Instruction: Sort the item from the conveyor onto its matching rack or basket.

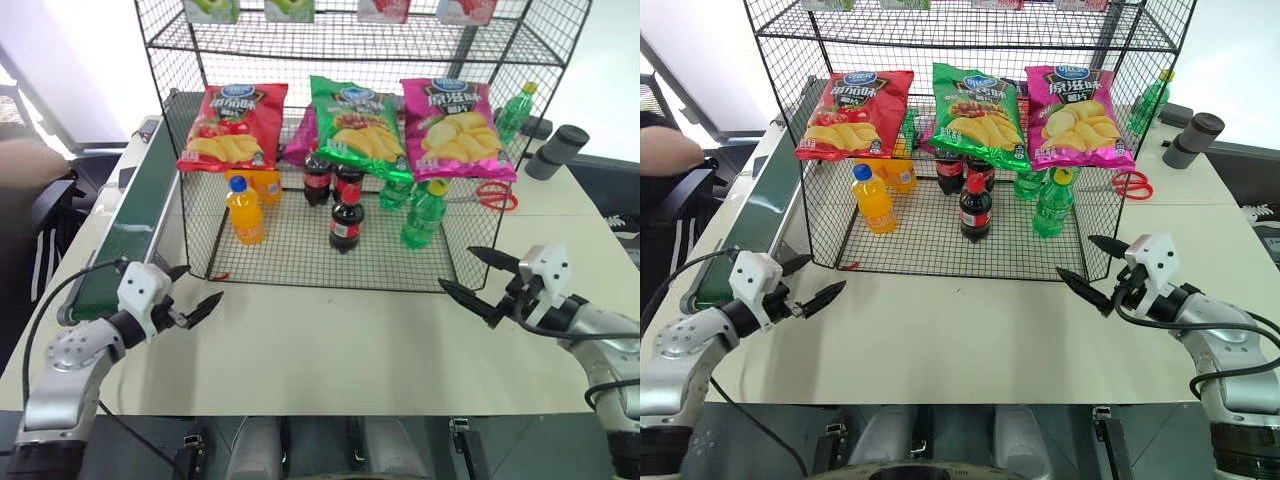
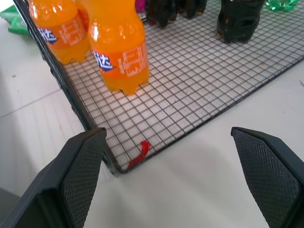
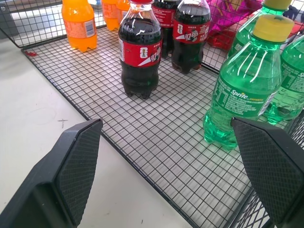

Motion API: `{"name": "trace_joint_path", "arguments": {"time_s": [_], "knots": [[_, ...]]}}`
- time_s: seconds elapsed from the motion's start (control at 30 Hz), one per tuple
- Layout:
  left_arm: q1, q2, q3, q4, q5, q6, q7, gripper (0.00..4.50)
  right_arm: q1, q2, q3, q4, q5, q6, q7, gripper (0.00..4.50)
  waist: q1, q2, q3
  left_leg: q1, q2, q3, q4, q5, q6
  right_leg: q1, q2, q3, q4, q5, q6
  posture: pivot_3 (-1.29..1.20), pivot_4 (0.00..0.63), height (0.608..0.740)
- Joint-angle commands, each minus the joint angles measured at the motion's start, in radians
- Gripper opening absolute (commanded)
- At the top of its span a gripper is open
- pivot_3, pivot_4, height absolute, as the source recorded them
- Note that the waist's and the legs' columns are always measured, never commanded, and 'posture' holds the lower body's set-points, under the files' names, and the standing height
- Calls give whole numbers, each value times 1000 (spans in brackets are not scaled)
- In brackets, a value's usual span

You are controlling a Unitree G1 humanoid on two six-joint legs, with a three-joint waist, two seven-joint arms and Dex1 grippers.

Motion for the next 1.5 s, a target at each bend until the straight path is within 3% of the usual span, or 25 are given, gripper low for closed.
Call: {"name": "trace_joint_path", "arguments": {"time_s": [0.03,1.03,1.5], "knots": [[10,3,30,-49,-7,-16,6,4500,24,8,-24,-26,14,-20,7,4491,1,0,0,0,0,0,0,0,0,0,0,0,0,0,0,0,150,740],[-31,47,52,-25,-12,-6,-16,4500,-25,9,4,-125,27,85,-57,4491,0,0,0,0,0,0,0,0,0,0,0,0,0,0,0,0,150,740],[-69,47,60,-15,-17,26,-6,4500,-101,14,27,-50,9,69,-52,4491,0,0,0,0,0,0,1,0,0,0,0,0,0,0,0,0,150,740]]}}
